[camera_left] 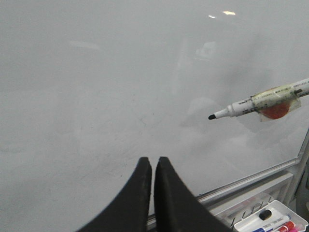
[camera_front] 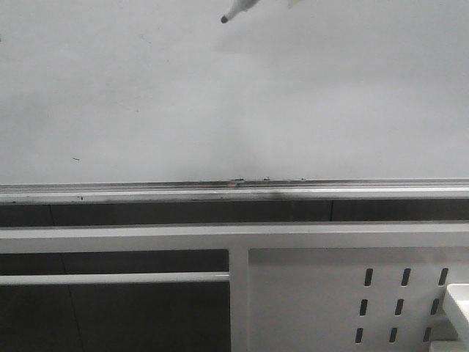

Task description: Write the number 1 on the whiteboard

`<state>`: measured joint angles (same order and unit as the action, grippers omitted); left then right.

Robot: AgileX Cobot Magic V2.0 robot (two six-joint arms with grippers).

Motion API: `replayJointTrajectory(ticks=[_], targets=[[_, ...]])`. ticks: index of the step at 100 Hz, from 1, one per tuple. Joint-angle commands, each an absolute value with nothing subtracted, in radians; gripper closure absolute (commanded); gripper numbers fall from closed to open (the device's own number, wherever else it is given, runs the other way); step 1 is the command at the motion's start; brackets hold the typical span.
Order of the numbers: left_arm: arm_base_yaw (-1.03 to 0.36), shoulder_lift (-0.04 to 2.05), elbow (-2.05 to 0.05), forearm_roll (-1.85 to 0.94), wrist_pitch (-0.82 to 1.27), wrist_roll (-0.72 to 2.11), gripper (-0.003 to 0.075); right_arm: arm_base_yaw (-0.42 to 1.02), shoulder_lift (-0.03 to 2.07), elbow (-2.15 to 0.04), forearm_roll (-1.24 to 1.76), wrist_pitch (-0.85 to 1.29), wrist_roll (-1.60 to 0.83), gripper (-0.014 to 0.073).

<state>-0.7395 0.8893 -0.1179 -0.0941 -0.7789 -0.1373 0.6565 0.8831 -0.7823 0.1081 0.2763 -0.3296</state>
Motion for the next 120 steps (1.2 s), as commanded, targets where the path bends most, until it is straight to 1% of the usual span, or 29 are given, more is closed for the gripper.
replayJointTrajectory(ticks=[1,37,65,94,120], targets=[[-0.745,0.905,-0.14,-0.102,-0.902,-0.137,0.074,0.65,0.898,-0.815,0.089,0.17,-0.328,0.0663],[-0.745,0.905,-0.142,-0.102,-0.914,-0.137,0.074,0.648,0.949,-0.821,0.069,0.129,-0.328,0.0663],[-0.745,0.905,-0.142,-0.102,-0.914,-0.137,0.074,0.593,0.986,-0.851,0.069,0.138,-0.328,0.0663],[-0.745,0.905,-0.142,-0.102,-0.914,-0.137,0.074,0.587,1.096,-0.848,0.069,0.209,-0.328,0.0663],[-0.745,0.905,-0.142,-0.102,-0.914,-0.137,0.074,0.587,1.18,-0.848,0.069,0.148,-0.328,0.0663]])
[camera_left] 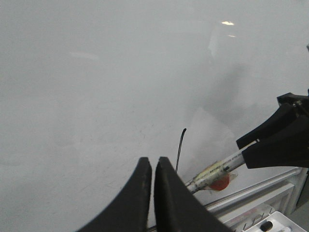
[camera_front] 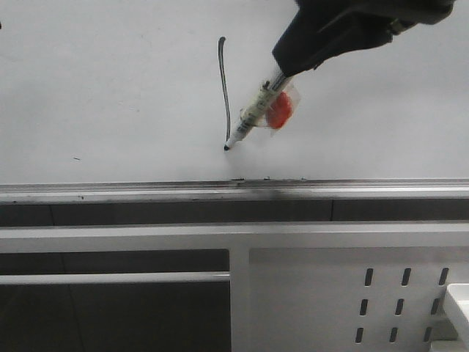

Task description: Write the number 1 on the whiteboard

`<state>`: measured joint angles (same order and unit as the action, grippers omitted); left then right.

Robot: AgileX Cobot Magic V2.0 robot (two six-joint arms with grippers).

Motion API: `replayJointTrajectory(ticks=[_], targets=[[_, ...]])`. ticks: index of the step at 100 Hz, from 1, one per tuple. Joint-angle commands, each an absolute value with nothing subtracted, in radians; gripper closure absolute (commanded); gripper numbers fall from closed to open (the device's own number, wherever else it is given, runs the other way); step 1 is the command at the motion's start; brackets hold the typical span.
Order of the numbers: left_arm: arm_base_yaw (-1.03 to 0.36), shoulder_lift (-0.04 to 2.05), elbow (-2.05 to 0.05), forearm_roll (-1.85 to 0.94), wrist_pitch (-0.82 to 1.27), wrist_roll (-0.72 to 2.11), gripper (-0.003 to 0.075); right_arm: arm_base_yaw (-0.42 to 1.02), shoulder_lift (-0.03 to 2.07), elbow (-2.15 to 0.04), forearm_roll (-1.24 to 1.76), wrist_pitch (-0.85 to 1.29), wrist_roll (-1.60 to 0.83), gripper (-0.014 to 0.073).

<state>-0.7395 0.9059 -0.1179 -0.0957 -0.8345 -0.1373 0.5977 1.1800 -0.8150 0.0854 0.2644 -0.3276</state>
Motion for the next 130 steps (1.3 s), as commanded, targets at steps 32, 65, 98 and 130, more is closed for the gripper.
replayJointTrajectory(ticks=[32,65,98,130], targets=[[-0.745,0.905,-0.142,0.037,-0.901,-0.137,0.074,0.699,1.094,-0.851,0.132,0.306,-0.328,0.0663],[-0.747,0.905,-0.156,0.376,-0.718,-0.148,0.0507,0.816,1.066,-0.899,0.128,0.58,-0.33,0.0663],[-0.747,0.952,-0.239,0.488,-0.599,-0.148,0.03,0.833,1.142,-1.039,0.127,0.669,-0.366,0.0663],[-0.747,1.126,-0.311,0.551,-0.699,-0.148,0.0301,0.877,1.192,-1.107,0.129,0.667,-0.38,0.0663]])
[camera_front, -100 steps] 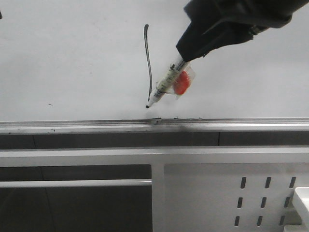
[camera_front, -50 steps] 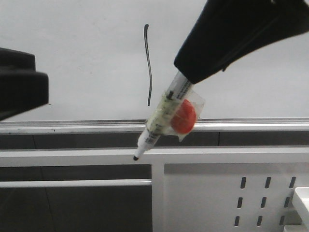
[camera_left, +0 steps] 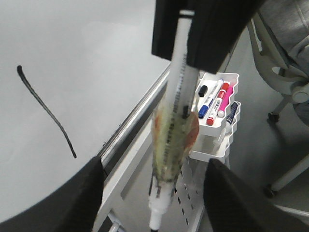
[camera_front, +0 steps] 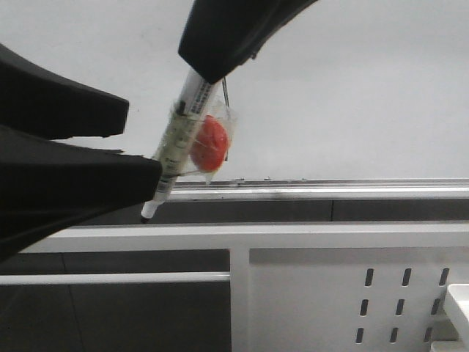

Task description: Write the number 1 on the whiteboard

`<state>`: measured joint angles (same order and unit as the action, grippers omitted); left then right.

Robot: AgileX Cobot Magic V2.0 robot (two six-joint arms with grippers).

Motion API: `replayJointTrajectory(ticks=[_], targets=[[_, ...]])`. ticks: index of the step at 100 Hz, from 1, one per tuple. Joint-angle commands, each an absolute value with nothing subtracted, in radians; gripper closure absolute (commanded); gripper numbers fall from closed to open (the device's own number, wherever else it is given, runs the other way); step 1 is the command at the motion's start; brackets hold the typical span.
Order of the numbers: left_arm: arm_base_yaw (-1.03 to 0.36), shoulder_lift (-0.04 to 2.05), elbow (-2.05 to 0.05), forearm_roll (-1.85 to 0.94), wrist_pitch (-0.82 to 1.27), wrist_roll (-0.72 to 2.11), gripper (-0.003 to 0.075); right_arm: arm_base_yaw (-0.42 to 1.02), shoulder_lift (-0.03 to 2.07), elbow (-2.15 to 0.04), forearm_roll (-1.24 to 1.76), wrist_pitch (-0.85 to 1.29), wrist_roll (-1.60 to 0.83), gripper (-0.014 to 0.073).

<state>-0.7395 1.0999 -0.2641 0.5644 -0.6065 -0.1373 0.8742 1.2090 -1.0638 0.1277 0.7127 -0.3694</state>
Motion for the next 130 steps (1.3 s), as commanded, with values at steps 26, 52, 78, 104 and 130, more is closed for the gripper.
replayJointTrajectory(ticks=[26,52,78,104,130], targets=[[-0.747,1.203,-0.324,0.533,-0.767,-0.148,0.0337,0.877,1.192,-1.112,0.131,0.662,-0.38,0.0663],[-0.747,1.219,-0.324,0.533,-0.747,-0.148,0.0743,0.877,1.192,-1.112,0.142,0.662,-0.38,0.0663],[-0.747,1.242,-0.324,0.533,-0.758,-0.145,0.074,0.877,1.192,-1.112,0.142,0.657,-0.38,0.0663],[-0.747,1.242,-0.324,0.531,-0.774,-0.147,0.074,0.877,1.192,-1.112,0.145,0.649,-0.38,0.0235],[-0.747,1.24,-0.297,0.371,-0.775,-0.142,0.074,0.85,1.12,-1.131,0.113,0.641,-0.374,0.0191]])
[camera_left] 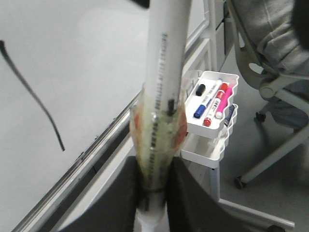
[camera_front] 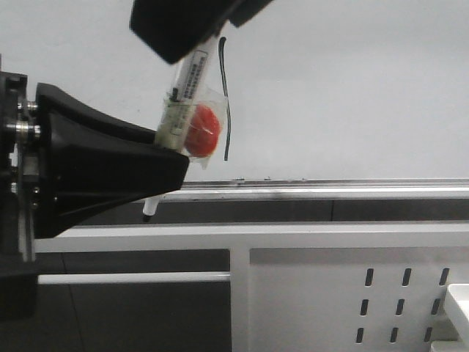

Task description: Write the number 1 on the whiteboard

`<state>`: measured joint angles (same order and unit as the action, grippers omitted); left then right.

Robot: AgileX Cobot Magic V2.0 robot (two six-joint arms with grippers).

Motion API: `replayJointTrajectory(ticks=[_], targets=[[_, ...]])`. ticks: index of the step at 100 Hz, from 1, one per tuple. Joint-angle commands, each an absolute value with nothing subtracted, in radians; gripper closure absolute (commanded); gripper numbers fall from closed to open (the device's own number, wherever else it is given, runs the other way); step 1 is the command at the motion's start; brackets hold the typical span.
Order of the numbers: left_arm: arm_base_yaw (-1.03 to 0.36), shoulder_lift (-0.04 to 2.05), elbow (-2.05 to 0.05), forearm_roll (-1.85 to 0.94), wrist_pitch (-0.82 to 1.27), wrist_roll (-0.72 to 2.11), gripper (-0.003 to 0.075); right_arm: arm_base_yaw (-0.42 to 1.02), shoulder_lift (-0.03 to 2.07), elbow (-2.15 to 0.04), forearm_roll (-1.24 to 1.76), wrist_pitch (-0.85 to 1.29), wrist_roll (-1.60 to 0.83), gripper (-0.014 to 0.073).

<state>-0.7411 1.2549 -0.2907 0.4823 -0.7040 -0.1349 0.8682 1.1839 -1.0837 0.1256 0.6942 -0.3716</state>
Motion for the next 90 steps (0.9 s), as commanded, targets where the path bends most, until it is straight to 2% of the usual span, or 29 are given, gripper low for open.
replayJointTrajectory(ticks=[1,7,19,51,90], targets=[[-0.747,1.24,-0.297,0.361,-0.779,-0.14,0.074,0.846,1.111,-1.131,0.113,0.641,-0.373,0.0214],[-0.747,1.24,-0.276,0.284,-0.808,-0.135,0.074,0.833,1.072,-1.131,0.113,0.638,-0.358,0.0332],[-0.747,1.24,-0.229,0.144,-0.932,-0.082,0.074,0.814,1.002,-1.129,0.112,0.677,-0.337,0.0674],[-0.747,1.295,-0.179,-0.105,-1.091,-0.059,0.074,0.812,0.875,-1.061,0.112,0.713,-0.329,0.0663],[-0.747,1.461,-0.181,-0.24,-1.36,-0.088,0.074,0.812,0.853,-1.048,0.112,0.702,-0.329,0.0663]])
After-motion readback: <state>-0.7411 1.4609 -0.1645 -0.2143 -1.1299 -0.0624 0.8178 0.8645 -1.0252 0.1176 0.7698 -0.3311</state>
